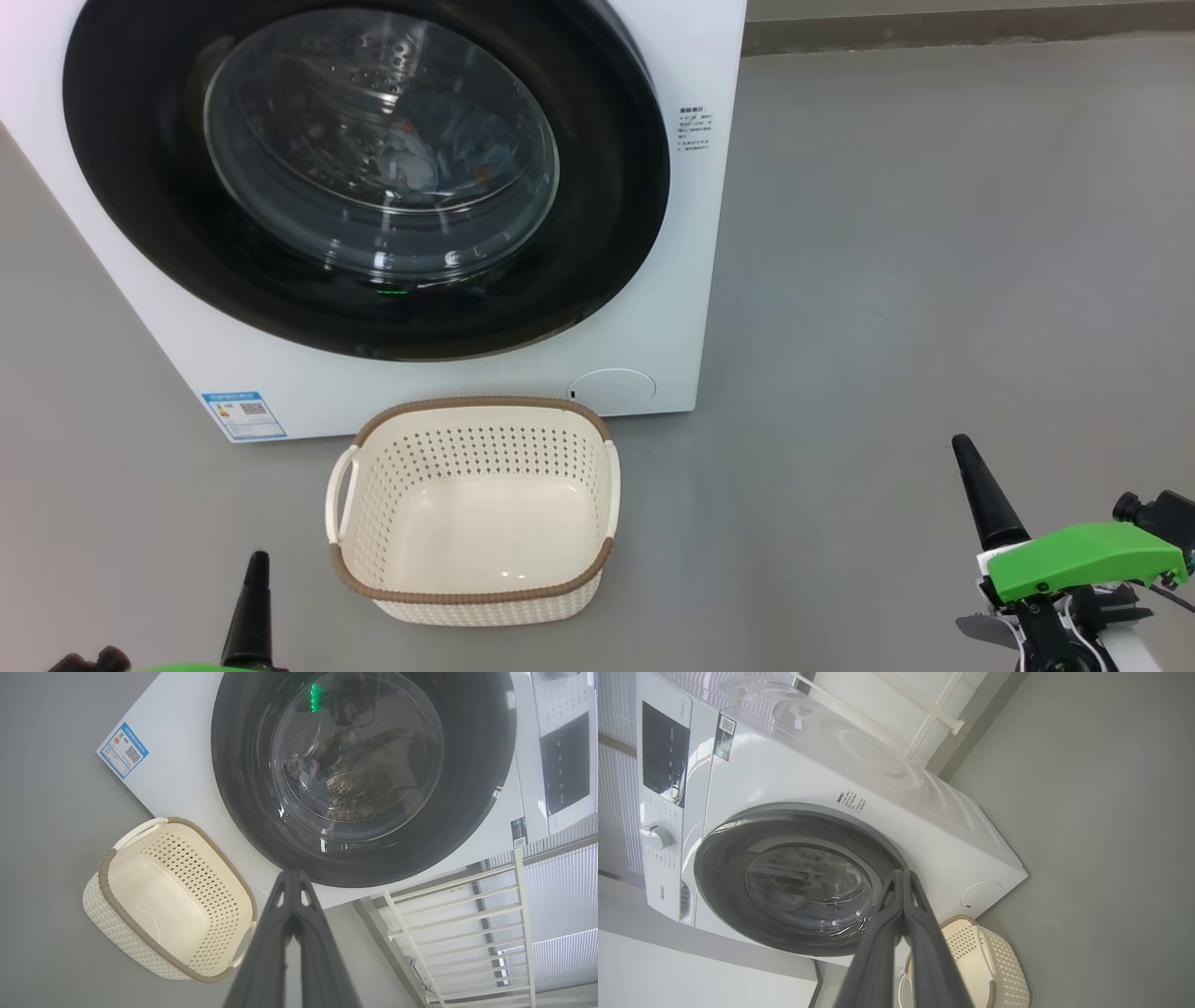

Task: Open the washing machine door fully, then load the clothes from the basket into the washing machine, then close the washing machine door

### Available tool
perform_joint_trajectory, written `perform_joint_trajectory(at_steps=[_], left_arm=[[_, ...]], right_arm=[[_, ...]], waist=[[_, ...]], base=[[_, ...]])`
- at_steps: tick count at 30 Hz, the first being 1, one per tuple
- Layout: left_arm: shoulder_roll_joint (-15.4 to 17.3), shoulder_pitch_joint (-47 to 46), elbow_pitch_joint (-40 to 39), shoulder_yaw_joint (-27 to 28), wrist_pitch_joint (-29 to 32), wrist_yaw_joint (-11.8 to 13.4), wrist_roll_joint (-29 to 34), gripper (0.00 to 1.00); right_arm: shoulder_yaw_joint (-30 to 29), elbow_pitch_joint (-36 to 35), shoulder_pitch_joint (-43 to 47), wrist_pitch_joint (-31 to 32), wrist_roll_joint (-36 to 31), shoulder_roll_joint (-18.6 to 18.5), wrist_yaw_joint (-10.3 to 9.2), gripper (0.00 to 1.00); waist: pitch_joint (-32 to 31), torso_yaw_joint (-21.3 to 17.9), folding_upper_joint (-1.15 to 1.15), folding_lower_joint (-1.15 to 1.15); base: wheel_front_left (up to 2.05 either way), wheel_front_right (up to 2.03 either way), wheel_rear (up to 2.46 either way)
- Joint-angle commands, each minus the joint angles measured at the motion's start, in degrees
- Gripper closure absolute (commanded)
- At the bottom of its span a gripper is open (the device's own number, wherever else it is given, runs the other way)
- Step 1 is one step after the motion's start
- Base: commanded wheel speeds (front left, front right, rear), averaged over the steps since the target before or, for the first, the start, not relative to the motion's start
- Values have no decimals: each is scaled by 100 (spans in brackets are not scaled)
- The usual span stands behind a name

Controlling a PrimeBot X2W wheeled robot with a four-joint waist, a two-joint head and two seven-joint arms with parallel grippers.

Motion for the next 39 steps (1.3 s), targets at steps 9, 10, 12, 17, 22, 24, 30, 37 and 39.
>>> perform_joint_trajectory(at_steps=[9, 10, 12, 17, 22, 24, 30, 37, 39], left_arm=[[-14, -295, -209, 274, 173, -102, -510, 100], [-21, -298, -211, 286, 190, -106, -557, 100], [-35, -304, -216, 309, 223, -113, -650, 100], [-70, -318, -229, 369, 305, -131, -882, 100], [-98, -329, -238, 417, 371, -146, -1068, 100], [-112, -335, -243, 440, 403, -153, -1161, 100], [-153, -352, -258, 511, 502, -174, -1438, 100], [-202, -371, -276, 595, 617, -200, -1764, 100], [-216, -377, -281, 619, 649, -207, -1857, 100]], right_arm=[[-190, -225, -58, 187, 548, 56, 5, 100], [-210, -230, -54, 203, 594, 66, 5, 100], [-249, -240, -48, 237, 684, 87, 5, 100], [-349, -264, -33, 321, 911, 138, 4, 100], [-429, -284, -20, 388, 1093, 179, 4, 100], [-469, -294, -14, 422, 1183, 199, 3, 100], [-589, -323, 4, 523, 1454, 261, 2, 100], [-729, -358, 26, 641, 1771, 333, 2, 100], [-769, -367, 32, 675, 1862, 353, 1, 100]], waist=[[6, 8, 0, 0], [6, 9, 0, 0], [8, 11, 0, 0], [11, 15, 0, 0], [13, 19, 0, 0], [14, 20, 0, 0], [18, 25, 0, -1], [22, 31, 0, -1], [24, 33, 0, -1]], base=[[0, 0, 0], [0, 0, 0], [0, 0, 0], [0, 0, 0], [0, 0, 0], [0, 0, 0], [0, 0, 0], [0, 0, 0], [0, 0, 0]])
